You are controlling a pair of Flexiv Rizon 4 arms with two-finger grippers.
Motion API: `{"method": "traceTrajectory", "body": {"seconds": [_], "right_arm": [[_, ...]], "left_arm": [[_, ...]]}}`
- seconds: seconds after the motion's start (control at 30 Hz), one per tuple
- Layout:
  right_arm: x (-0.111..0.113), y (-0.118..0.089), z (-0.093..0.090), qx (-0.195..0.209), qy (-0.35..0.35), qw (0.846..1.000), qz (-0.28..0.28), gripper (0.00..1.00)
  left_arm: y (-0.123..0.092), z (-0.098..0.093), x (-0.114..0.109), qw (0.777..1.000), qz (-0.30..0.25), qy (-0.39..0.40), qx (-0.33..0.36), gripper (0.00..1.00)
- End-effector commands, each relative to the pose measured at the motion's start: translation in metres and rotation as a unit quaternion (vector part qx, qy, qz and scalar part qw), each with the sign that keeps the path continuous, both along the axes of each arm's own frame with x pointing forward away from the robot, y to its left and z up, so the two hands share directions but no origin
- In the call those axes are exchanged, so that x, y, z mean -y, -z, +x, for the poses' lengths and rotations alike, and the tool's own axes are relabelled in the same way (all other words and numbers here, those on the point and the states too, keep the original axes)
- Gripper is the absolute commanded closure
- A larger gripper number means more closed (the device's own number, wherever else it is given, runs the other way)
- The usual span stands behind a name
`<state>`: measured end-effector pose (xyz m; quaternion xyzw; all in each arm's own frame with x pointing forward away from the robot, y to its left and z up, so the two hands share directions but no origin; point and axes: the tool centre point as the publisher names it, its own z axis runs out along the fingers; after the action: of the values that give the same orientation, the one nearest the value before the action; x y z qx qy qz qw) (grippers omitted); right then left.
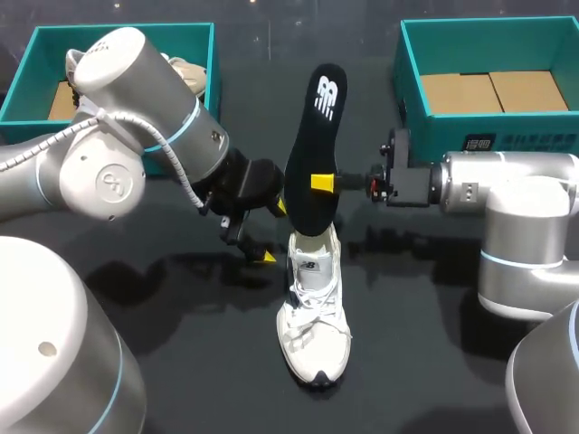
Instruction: Take the shoe out of the shoebox, open the shoe tongue, remove and reinsert the insole, then place the shoe into the shoebox
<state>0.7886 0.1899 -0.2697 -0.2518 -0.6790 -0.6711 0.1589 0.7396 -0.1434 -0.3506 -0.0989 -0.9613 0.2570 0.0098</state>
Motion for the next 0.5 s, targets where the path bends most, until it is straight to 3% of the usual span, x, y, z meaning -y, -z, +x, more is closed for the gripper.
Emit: {"method": "traceTrajectory", "body": {"seconds": [0.03, 0.5], "right_arm": [[-0.0008, 0.0034, -0.0035, 0.002, 0.000, 1.000, -0.001, 1.00], [0.0021, 0.0066, -0.0115, 0.022, 0.016, 1.000, -0.016, 1.00]], "left_arm": [[0.0005, -0.0006, -0.0004, 1.000, 0.000, 0.000, 0.000, 0.00], [0.0005, -0.0006, -0.0004, 1.000, 0.000, 0.000, 0.000, 0.00]]}}
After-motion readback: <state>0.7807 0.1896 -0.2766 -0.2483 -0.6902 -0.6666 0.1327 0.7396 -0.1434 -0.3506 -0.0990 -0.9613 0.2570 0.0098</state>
